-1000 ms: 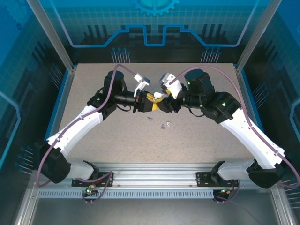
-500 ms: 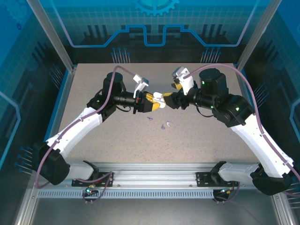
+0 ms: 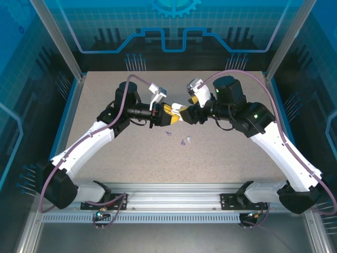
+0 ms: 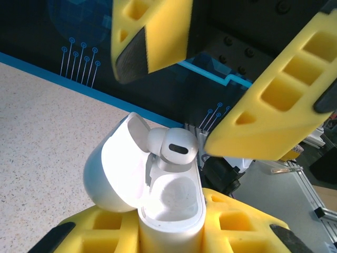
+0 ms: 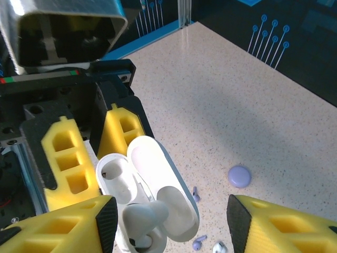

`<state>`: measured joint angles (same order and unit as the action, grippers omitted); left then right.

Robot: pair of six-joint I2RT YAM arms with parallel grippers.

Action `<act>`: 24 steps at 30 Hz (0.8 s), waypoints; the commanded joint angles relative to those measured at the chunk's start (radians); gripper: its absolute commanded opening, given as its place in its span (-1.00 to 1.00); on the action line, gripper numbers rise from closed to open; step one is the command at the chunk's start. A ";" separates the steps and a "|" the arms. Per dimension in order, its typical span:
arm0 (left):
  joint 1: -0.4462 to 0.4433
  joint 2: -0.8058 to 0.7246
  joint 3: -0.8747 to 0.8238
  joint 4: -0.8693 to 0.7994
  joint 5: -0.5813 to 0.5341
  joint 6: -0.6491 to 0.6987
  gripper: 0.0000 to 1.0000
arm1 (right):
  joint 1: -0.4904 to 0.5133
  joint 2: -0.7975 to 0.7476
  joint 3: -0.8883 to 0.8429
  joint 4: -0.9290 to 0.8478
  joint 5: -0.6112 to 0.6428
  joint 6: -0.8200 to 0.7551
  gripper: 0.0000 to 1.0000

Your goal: Insert wireless bluetooth earbuds into charging case

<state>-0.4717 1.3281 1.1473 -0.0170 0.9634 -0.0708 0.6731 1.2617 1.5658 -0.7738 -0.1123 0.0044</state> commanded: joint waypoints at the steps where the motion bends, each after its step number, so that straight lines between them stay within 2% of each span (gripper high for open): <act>1: -0.006 -0.030 -0.009 0.015 -0.008 0.035 -0.89 | -0.006 0.027 0.044 -0.047 -0.003 0.013 0.22; 9: -0.006 -0.035 -0.008 0.007 -0.023 0.052 -0.89 | -0.006 0.023 0.038 -0.069 0.093 0.014 0.23; 24: -0.007 -0.053 -0.020 0.021 -0.038 0.056 -0.90 | -0.033 -0.004 0.023 -0.074 0.091 0.032 0.27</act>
<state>-0.4725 1.3090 1.1416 -0.0200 0.9203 -0.0444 0.6552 1.2812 1.5860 -0.8230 -0.0269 0.0238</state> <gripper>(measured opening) 0.236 0.632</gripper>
